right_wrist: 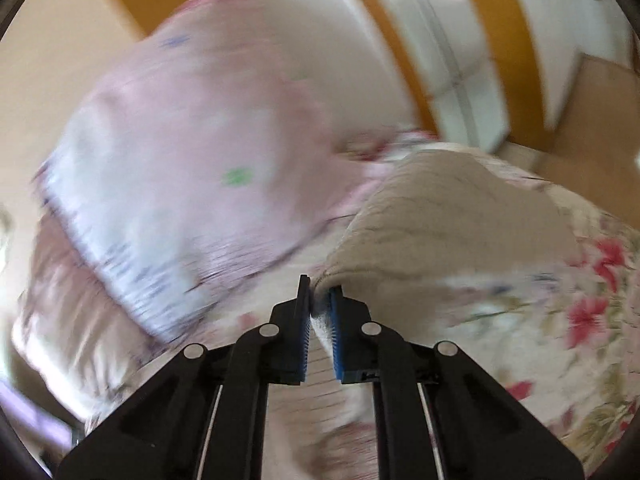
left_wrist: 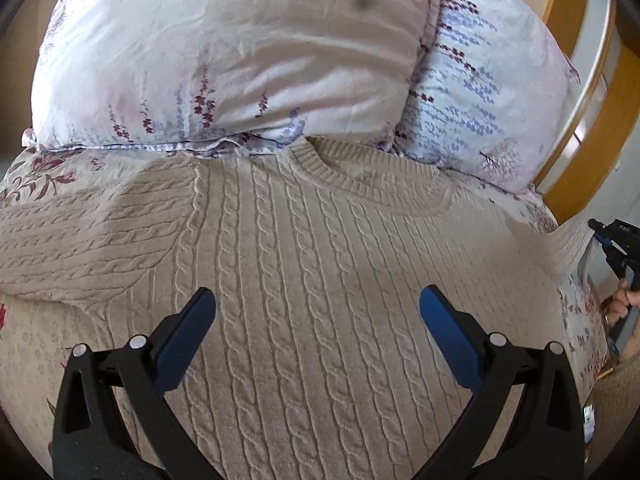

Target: Fold small clothes

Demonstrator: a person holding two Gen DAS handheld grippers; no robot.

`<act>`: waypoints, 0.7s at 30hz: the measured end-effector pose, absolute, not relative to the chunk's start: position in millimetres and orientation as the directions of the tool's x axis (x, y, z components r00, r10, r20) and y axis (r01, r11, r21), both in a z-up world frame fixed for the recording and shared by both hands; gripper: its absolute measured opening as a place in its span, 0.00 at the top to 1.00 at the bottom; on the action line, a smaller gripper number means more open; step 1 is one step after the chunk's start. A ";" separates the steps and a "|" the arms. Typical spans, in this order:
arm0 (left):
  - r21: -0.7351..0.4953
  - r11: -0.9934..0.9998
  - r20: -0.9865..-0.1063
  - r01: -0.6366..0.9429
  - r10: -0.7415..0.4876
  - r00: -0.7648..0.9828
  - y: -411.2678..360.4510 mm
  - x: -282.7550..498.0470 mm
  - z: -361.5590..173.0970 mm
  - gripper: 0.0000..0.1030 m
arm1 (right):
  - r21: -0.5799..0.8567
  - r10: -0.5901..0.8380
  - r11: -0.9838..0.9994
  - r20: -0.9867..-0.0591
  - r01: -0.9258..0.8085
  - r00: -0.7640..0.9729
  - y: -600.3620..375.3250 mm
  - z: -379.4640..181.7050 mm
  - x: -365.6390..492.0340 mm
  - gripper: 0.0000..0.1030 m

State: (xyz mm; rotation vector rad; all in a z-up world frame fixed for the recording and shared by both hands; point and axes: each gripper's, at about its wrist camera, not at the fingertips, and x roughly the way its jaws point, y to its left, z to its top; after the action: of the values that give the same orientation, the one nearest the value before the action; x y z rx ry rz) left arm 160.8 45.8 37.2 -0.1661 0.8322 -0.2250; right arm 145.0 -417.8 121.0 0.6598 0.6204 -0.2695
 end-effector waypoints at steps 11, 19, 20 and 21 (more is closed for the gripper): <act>-0.263 0.951 -0.696 0.165 -0.305 0.650 41.9 157.4 35.8 0.02 | 0.464 0.269 0.861 -0.761 0.207 0.590 -278.2 49.5 192.8 0.90; -0.360 0.918 -0.689 0.164 -0.380 0.617 57.5 161.2 35.2 0.02 | 0.635 0.325 0.683 -0.707 0.361 0.628 -322.4 42.2 177.6 0.61; -0.385 0.910 -0.683 0.156 -0.395 0.614 61.0 161.8 34.5 0.02 | 0.656 0.326 0.650 -0.697 0.384 0.639 -330.7 42.8 176.2 0.61; -0.401 0.904 -0.679 0.149 -0.402 0.614 63.5 161.6 34.1 0.02 | 0.671 0.321 0.620 -0.691 0.408 0.648 -338.2 41.9 173.2 0.61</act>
State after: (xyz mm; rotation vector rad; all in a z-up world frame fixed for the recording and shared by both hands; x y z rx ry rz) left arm 161.6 63.5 34.1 -0.3205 0.8546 -0.3241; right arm 173.2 -338.2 41.9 0.9346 0.8994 -0.0583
